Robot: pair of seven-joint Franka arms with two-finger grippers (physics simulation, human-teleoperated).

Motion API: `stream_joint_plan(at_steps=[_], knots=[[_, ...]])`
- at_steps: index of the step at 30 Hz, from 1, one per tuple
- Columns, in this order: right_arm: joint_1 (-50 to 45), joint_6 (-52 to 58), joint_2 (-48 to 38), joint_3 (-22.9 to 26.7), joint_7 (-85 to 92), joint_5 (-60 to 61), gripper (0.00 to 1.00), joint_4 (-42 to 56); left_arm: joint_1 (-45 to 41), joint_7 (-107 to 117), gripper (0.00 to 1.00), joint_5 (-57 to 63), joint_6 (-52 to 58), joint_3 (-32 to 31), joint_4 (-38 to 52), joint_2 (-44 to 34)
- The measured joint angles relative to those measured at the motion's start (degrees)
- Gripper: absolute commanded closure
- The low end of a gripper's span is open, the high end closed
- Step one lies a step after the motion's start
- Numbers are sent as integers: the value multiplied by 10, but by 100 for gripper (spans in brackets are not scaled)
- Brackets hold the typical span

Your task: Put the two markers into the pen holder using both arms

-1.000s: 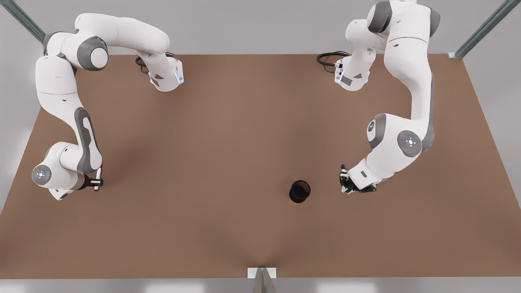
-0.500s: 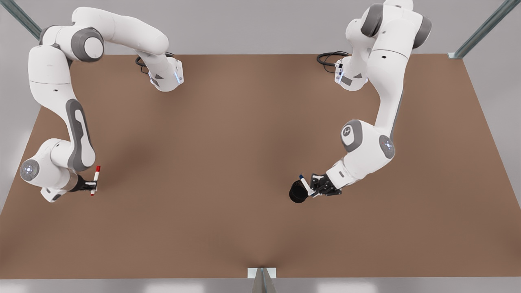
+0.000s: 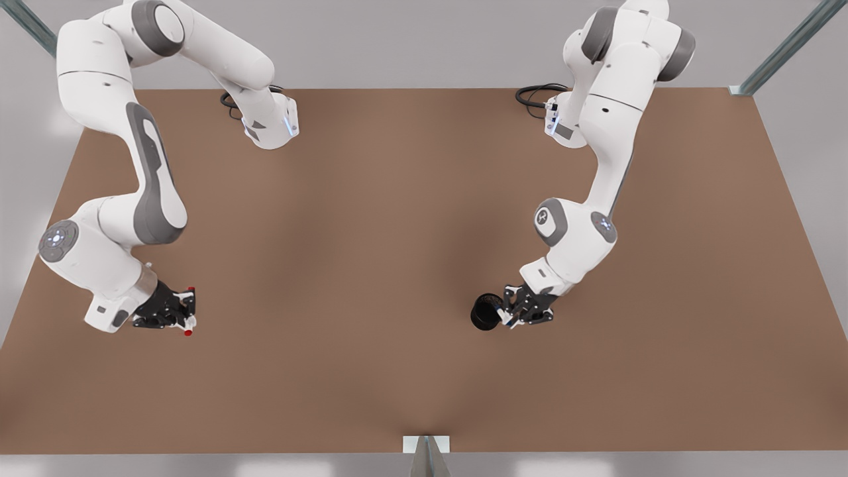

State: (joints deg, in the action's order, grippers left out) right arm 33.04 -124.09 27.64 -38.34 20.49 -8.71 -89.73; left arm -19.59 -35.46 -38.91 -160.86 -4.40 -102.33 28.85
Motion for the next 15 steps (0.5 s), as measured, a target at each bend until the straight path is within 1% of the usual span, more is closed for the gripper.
stream_joint_plan(at_steps=[5, 8, 9, 10, 11, 13, 15], knots=[[0, 2, -9, -30, -2, 6, 77, 1, 13, -49, 0, -21, 6, -6, -25, -29], [-2, 1, -7, -34, -3, 7, 77, 0, 75, -69, 0, -25, 62, -1, -20, -60], [-4, -1, -7, -37, -4, 7, 77, -1, 93, -69, 0, -19, 93, 19, -15, -68], [-8, -4, -6, -40, -4, 8, 77, -3, 105, -61, 0, 20, 135, 41, 9, -75], [-13, -7, -5, -43, -6, 8, 77, -4, 113, -49, 0, 80, 191, 58, 54, -77], [-29, -13, -3, -46, -10, 8, 77, -6, 116, -17, 0, 191, 320, 81, 157, -78], [-46, -20, -2, -47, -16, 8, 77, -7, 117, 17, 0, 291, 430, 91, 217, -86]])
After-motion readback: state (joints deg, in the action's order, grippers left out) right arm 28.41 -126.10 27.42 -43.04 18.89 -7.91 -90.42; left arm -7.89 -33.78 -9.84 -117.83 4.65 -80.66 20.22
